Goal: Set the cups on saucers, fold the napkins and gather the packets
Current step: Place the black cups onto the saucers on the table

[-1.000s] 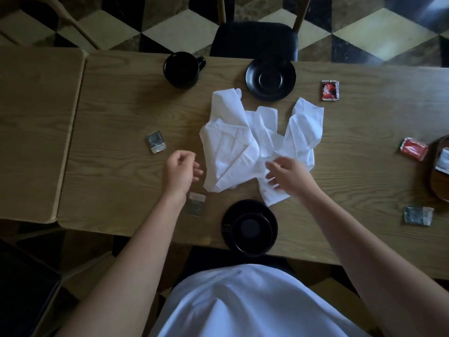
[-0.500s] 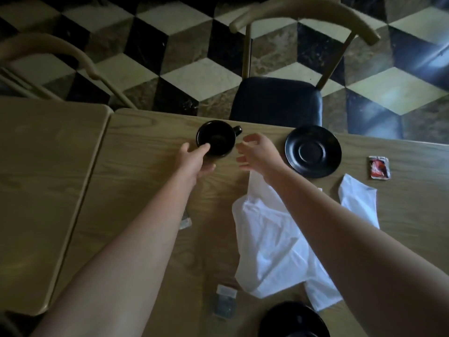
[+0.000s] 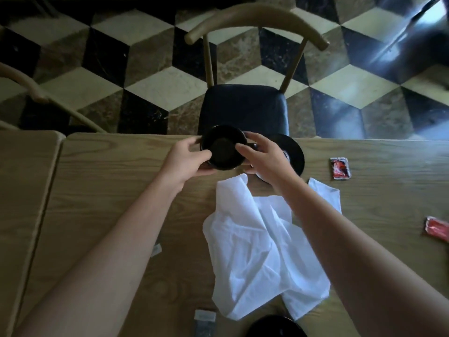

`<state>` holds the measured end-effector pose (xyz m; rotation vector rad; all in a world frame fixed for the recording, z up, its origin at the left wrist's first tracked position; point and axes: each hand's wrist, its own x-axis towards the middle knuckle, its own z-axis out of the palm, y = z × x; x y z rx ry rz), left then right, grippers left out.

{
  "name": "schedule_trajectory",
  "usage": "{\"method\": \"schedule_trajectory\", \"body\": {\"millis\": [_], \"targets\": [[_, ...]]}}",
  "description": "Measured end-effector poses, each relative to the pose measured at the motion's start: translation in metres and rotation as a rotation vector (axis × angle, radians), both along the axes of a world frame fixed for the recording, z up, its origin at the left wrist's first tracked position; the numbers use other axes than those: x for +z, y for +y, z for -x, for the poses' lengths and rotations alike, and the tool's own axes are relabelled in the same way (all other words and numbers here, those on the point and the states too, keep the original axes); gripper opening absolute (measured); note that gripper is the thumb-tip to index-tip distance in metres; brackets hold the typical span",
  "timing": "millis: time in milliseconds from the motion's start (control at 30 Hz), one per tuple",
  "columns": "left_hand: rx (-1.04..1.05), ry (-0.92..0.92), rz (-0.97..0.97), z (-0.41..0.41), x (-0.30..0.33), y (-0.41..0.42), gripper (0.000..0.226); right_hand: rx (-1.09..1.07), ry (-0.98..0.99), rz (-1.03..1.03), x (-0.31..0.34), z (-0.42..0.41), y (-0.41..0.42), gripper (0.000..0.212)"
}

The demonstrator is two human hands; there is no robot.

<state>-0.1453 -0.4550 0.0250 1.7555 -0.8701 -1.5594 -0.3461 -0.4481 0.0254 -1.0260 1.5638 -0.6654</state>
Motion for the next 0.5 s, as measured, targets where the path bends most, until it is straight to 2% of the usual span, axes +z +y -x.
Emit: {"method": "schedule_trajectory", "body": {"millis": [67, 167, 300, 500], "targets": [[-0.068, 0.038, 0.003, 0.029, 0.008, -0.01, 0.03, -0.042, -0.049, -0.031, 0.004, 0.031, -0.003, 0.028], [-0.111, 0.048, -0.029, 0.074, 0.006, -0.023, 0.007, -0.124, -0.043, -0.076, 0.006, 0.07, -0.007, 0.019], [-0.173, 0.01, -0.088, 0.124, -0.004, -0.033, 0.005, -0.18, -0.032, -0.16, -0.002, 0.108, -0.009, 0.019], [-0.267, -0.086, -0.12, 0.146, -0.014, -0.035, 0.008, -0.171, 0.017, -0.242, -0.017, 0.132, -0.003, 0.026]]}}
